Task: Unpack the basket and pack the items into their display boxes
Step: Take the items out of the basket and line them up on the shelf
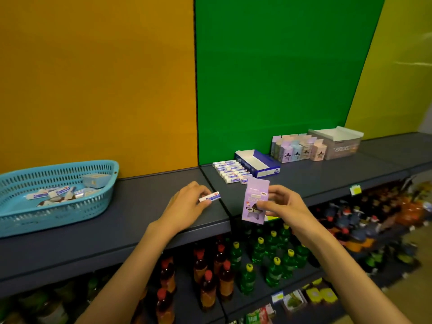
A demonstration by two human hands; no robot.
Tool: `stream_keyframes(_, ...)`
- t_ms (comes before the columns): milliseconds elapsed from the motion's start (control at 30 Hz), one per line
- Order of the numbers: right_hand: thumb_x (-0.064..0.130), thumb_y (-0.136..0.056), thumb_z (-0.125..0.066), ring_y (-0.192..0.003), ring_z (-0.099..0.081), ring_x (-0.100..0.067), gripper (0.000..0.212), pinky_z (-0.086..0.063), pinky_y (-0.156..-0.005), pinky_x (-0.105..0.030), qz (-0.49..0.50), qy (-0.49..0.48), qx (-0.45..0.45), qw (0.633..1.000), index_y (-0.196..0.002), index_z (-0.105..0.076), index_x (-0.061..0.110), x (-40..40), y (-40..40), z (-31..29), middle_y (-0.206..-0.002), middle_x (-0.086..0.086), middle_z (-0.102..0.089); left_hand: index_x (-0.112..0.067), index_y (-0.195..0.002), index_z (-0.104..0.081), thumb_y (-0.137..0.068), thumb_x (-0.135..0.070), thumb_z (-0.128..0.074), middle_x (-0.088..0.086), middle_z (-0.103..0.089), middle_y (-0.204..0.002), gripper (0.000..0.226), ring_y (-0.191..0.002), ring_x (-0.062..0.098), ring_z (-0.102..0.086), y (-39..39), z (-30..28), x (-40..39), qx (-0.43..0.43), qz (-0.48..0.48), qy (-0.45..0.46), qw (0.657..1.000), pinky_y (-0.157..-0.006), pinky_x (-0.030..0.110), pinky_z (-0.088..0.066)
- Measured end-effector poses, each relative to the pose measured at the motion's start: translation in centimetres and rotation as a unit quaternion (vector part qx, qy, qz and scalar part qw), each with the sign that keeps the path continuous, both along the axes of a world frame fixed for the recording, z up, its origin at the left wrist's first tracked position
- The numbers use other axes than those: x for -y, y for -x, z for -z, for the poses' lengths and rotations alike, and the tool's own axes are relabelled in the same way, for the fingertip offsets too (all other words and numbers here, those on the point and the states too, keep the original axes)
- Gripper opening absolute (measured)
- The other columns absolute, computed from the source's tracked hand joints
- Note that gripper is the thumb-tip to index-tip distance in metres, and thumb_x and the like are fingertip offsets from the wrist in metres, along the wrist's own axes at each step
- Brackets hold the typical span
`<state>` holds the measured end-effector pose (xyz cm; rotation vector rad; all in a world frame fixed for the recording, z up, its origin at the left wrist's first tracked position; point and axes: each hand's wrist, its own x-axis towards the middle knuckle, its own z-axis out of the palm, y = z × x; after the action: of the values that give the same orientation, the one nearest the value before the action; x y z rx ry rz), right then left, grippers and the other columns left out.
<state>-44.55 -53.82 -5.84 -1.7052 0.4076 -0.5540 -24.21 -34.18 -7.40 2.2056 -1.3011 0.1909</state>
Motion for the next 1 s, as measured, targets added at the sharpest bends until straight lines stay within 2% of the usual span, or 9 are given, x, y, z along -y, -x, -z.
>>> stream_keyframes(400,0.0,-0.081,-0.076,-0.088,-0.074,-0.021,0.03,-0.058,-0.074,-0.029,0.021,0.003,-0.012,1.0,-0.108,-0.067,0.01,12.3,4.6,2.3,-0.093,-0.006,-0.077,-0.027,-0.114,-0.067,-0.095,-0.031,-0.065,-0.001,-0.059,-0.114,0.019,-0.109,0.024,-0.056,-3.2,1.8,12.2,-0.002,-0.097,-0.09,0.991,-0.084,0.038,-0.046)
stream_keyframes(467,-0.004,-0.081,-0.075,-0.083,-0.073,-0.017,0.025,-0.059,-0.078,-0.033,0.016,0.008,-0.02,1.0,-0.101,-0.066,0.008,14.8,4.0,2.4,-0.083,-0.001,-0.076,-0.025,-0.115,-0.067,-0.094,-0.029,-0.067,0.0,-0.06,-0.116,0.022,-0.11,0.025,-0.056,-3.8,2.4,13.8,-0.004,-0.104,-0.088,0.991,-0.086,0.038,-0.046)
stream_keyframes(533,-0.007,-0.08,-0.074,-0.077,-0.072,-0.012,0.023,-0.059,-0.075,-0.03,0.009,0.012,-0.031,0.999,-0.098,-0.064,0.004,17.1,2.9,2.2,-0.071,0.006,-0.071,-0.022,-0.112,-0.067,-0.092,-0.027,-0.069,0.001,-0.062,-0.116,0.02,-0.108,0.025,-0.058,-4.4,2.9,15.4,-0.013,-0.112,-0.074,0.991,-0.088,0.038,-0.048)
stream_keyframes(633,-0.009,-0.079,-0.074,-0.084,-0.074,-0.018,0.031,-0.058,-0.069,-0.025,-0.015,0.02,-0.046,0.999,-0.107,-0.064,0.002,20.2,0.7,1.5,-0.085,-0.004,-0.075,-0.02,-0.108,-0.067,-0.091,-0.024,-0.071,0.003,-0.065,-0.114,0.018,-0.105,0.024,-0.06,-5.2,3.7,17.4,-0.021,-0.127,-0.066,0.989,-0.088,0.037,-0.049)
stream_keyframes(767,-0.008,-0.079,-0.075,-0.093,-0.073,-0.025,0.037,-0.058,-0.073,-0.028,-0.036,0.051,-0.063,0.996,-0.11,-0.064,0.008,24.2,-2.2,0.7,-0.101,-0.015,-0.073,-0.019,-0.109,-0.067,-0.09,-0.022,-0.073,0.004,-0.065,-0.114,0.02,-0.105,0.024,-0.06,-5.9,4.1,19.3,-0.015,-0.137,-0.061,0.989,-0.089,0.037,-0.049)
stream_keyframes(867,-0.006,-0.079,-0.075,-0.092,-0.072,-0.02,0.037,-0.057,-0.072,-0.024,-0.049,0.078,-0.089,0.992,-0.11,-0.062,0.01,26.9,-3.8,0.2,-0.102,-0.012,-0.072,-0.023,-0.11,-0.066,-0.088,-0.024,-0.074,0.002,-0.06,-0.112,0.024,-0.105,0.024,-0.06,-5.9,3.8,19.9,-0.006,-0.151,-0.065,0.986,-0.088,0.038,-0.05)
stream_keyframes(1000,0.004,-0.077,-0.08,-0.093,-0.07,-0.013,0.041,-0.053,-0.08,-0.025,-0.074,0.14,-0.135,0.978,-0.11,-0.061,0.021,30.5,-5.3,0.1,-0.102,0.0,-0.073,-0.031,-0.114,-0.062,-0.09,-0.034,-0.071,-0.004,-0.056,-0.114,0.026,-0.109,0.021,-0.057,-4.8,2.8,20.1,0.021,-0.184,-0.101,0.977,-0.083,0.036,-0.049)
